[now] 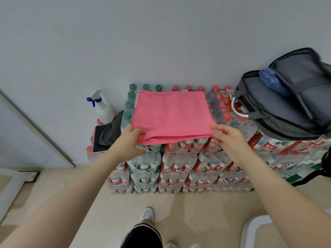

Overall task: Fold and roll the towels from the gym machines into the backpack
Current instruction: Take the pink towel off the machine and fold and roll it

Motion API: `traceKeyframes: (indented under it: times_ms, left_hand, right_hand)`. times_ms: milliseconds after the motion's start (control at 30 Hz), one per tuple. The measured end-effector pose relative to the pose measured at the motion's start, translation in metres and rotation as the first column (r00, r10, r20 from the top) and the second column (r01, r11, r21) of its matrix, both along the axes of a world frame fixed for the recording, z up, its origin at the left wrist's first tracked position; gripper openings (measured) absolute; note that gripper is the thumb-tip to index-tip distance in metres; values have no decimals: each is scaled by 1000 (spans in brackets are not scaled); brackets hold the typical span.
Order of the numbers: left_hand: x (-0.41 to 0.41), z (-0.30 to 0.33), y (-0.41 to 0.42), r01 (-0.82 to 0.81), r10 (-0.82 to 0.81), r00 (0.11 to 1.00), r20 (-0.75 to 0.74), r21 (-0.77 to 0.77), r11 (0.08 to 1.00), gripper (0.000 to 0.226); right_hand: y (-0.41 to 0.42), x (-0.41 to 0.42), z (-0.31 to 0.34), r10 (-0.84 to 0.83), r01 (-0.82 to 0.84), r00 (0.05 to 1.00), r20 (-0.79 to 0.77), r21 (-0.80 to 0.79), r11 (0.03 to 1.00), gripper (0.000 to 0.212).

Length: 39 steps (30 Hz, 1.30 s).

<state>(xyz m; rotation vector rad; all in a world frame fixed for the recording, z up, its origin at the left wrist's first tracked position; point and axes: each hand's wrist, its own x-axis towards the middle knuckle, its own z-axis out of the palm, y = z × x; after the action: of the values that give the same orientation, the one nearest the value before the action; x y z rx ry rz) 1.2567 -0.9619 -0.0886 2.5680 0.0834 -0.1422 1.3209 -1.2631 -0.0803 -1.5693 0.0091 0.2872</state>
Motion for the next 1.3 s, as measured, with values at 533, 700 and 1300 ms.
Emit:
traceKeyframes:
  times_ms: [533,700,1300]
  left_hand:
    - [110,38,30,-245,308,951,34,-525,815,24]
    - [174,40,34,-232,279,960,32,-464,855,17]
    - [255,1,53,-141,139,990,37,44,989,25]
  right_hand:
    - [35,110,25,-13,71,989,145,-403,913,23]
    - [54,166,22,-116,165,983,144,-400,902,22]
    - [70,231,-15,-58,218,975,216,-858,465,20]
